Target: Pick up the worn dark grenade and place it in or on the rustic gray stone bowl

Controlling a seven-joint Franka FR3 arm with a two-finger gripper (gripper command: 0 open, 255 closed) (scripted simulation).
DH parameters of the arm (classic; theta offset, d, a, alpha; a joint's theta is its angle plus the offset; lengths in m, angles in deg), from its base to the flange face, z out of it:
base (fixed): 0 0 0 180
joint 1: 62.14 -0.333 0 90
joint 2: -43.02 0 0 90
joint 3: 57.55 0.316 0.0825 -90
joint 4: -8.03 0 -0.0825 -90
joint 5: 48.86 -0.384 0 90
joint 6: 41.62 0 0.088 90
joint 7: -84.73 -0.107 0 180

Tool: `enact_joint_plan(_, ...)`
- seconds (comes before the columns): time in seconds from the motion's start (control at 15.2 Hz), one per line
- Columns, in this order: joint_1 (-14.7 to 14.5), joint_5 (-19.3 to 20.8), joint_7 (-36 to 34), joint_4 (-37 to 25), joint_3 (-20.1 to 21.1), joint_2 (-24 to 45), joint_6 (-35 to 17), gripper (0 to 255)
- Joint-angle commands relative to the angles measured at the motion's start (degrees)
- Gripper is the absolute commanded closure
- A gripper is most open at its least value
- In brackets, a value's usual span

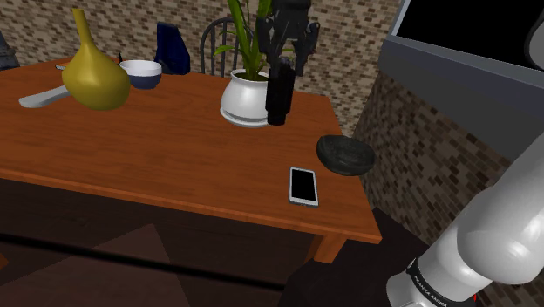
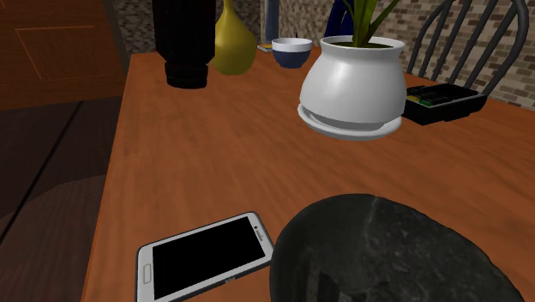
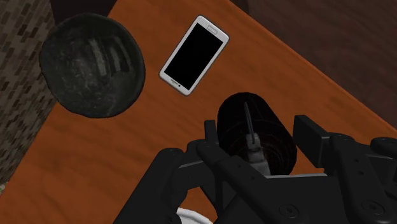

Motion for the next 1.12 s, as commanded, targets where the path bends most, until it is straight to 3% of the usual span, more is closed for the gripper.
enact_joint_plan(0.0, 1.6, -1.1, 3.2, 4.1, -1.6, -4.2, 0.0, 255)
enact_joint_plan(0.53, 5.7, -1.1, 15.2, 13.7, -9.0, -15.8, 2.2, 255)
enact_joint_plan(1.06, 9.0, 2.9, 27.9, 18.6, -17.6, -23.5, 5.3, 255)
